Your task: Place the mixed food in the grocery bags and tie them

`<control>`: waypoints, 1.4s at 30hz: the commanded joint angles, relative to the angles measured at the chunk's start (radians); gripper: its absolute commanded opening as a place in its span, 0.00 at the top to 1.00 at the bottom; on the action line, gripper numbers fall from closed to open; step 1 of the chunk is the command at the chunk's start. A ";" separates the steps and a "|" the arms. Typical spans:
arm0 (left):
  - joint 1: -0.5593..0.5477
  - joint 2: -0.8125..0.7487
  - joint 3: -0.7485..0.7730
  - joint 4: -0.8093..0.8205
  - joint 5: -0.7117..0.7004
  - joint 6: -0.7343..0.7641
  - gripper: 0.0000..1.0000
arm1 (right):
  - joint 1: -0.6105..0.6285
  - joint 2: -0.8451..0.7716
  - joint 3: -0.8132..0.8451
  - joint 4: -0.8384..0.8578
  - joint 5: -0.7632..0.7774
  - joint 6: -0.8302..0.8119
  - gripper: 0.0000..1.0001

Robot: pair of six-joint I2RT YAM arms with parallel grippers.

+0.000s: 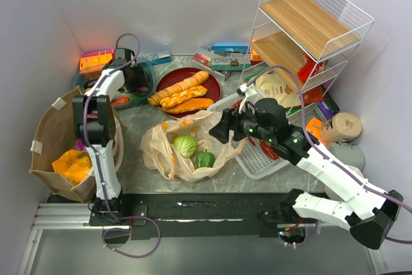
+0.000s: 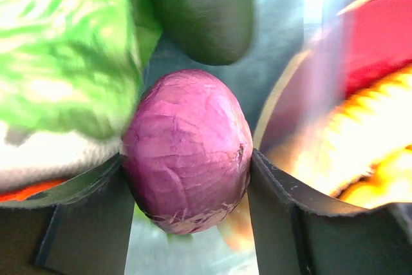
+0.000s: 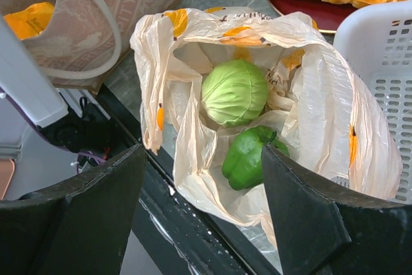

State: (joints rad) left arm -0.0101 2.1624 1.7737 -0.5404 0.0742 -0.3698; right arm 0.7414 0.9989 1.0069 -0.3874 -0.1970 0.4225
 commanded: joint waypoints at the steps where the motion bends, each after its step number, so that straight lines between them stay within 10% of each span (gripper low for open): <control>1: -0.002 -0.188 -0.010 0.042 0.027 0.014 0.56 | -0.008 -0.006 0.004 0.056 -0.005 -0.001 0.21; 19: -0.482 -0.881 -0.592 0.241 0.515 0.109 0.54 | -0.011 0.001 0.012 0.025 0.071 -0.007 0.20; 31: -0.649 -0.790 -0.731 0.218 0.463 0.072 0.49 | -0.011 -0.051 -0.016 0.039 0.099 0.024 0.19; 39: -0.665 -0.727 -0.697 0.166 0.343 0.117 0.03 | -0.011 -0.083 -0.024 0.009 0.129 0.025 0.18; 42: -0.663 -0.722 -0.686 0.157 0.319 0.126 0.01 | -0.013 -0.089 -0.025 0.007 0.134 0.021 0.18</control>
State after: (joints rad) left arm -0.6720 1.4540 1.0492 -0.3882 0.4427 -0.2722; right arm 0.7364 0.9390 0.9890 -0.3908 -0.0937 0.4416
